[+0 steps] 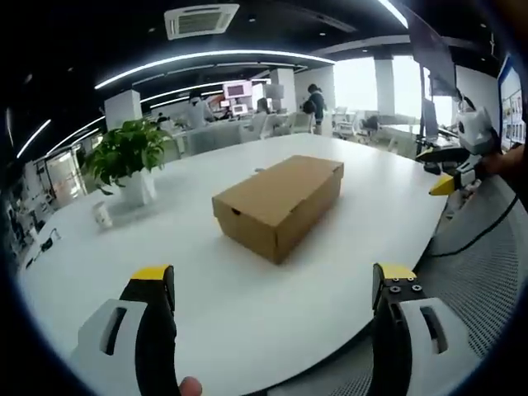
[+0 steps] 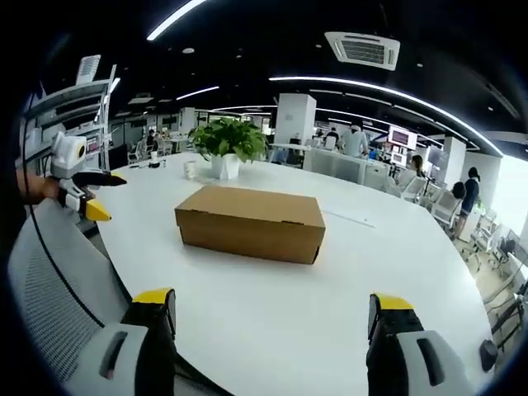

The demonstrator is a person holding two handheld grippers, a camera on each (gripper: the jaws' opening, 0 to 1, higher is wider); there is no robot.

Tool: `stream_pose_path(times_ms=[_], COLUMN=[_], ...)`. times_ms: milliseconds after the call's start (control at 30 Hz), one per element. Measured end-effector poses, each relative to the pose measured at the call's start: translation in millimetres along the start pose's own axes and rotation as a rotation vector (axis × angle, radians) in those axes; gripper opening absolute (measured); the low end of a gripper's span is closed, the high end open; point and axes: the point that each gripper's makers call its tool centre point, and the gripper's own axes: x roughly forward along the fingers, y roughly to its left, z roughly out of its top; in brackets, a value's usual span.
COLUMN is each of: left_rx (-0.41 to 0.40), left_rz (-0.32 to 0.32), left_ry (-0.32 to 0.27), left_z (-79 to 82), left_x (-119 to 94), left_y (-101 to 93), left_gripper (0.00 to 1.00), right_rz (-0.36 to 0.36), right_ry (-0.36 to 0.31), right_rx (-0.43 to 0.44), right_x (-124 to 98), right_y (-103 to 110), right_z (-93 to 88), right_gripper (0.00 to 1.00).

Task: Operate the shoe box by opening the lid, removing the specified soft item, and placing it in the target area until the item is outside and the box remains undamaged.

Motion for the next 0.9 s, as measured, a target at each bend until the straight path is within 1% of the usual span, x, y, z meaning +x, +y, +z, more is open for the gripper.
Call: stream_pose_path(times_ms=[200, 333, 500, 900], left_rx=[-0.005, -0.002, -0.005, -0.001], left_rz=[0.007, 0.000, -0.004, -0.002], left_ry=[0.000, 0.003, 0.004, 0.001], left_z=[-0.1, -0.4, -0.8, -0.3], left_x=[-0.4, 0.0, 0.3, 0.0], left_y=[1.7, 0.4, -0.4, -0.4], left_gripper=[0.99, 0.99, 0.99, 0.99], right_rz=[0.006, 0.000, -0.012, -0.009], right_ry=[0.006, 0.010, 0.004, 0.000], right_rx=[-0.003, -0.016, -0.006, -0.005], right_x=[0.4, 0.2, -0.4, -0.4], right_y=[1.4, 0.8, -2.1, -1.3], right_z=[-0.7, -1.1, -0.2, 0.4], right_gripper=[0.97, 0.97, 0.97, 0.97])
